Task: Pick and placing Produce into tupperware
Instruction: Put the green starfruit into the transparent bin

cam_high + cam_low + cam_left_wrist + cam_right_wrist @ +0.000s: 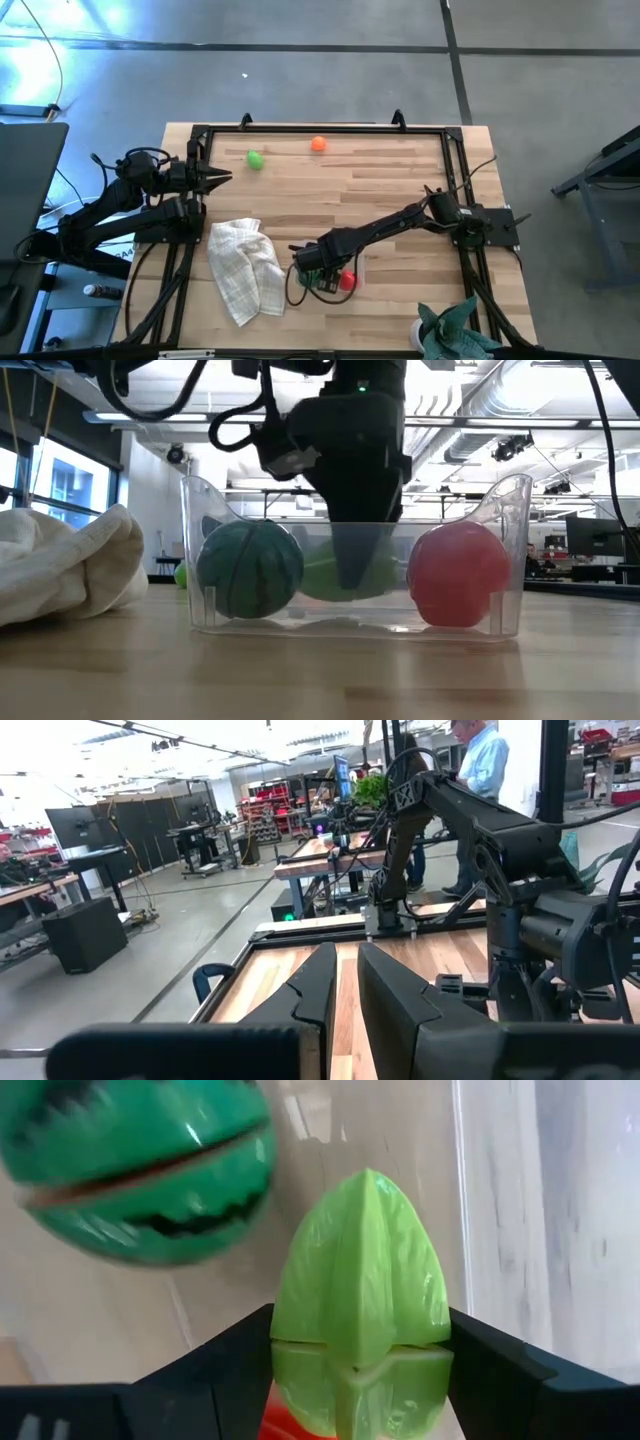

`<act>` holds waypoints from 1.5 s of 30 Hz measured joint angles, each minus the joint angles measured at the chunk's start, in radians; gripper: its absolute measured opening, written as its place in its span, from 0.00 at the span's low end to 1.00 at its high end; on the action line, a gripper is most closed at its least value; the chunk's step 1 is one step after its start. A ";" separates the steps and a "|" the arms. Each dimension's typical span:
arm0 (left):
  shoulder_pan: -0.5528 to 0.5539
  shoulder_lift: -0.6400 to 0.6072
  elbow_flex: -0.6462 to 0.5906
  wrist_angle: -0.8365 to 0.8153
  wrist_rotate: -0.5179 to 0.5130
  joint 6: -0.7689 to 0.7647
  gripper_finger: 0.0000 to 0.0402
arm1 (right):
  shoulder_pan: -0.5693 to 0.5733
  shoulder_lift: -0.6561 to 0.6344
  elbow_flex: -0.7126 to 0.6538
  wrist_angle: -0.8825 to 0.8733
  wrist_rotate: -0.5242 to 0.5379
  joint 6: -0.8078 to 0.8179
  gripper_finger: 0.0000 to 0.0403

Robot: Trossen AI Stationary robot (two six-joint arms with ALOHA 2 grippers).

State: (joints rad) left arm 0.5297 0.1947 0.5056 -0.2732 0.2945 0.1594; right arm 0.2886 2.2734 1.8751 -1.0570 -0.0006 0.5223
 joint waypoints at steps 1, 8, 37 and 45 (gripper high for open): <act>0.000 0.000 0.000 0.000 0.000 0.000 0.09 | 0.000 0.000 0.000 0.012 0.000 -0.003 0.61; 0.000 0.000 0.000 0.000 0.000 0.000 0.09 | -0.001 0.007 0.000 0.004 -0.003 -0.007 0.61; 0.000 0.000 0.000 0.000 0.000 0.000 0.09 | 0.000 -0.002 0.001 -0.007 -0.028 0.051 0.61; 0.000 0.000 0.000 0.000 0.000 0.000 0.09 | -0.007 0.002 0.001 -0.010 -0.028 0.071 0.73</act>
State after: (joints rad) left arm 0.5297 0.1949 0.5054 -0.2733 0.2945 0.1595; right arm 0.2813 2.2749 1.8763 -1.0668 -0.0289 0.5937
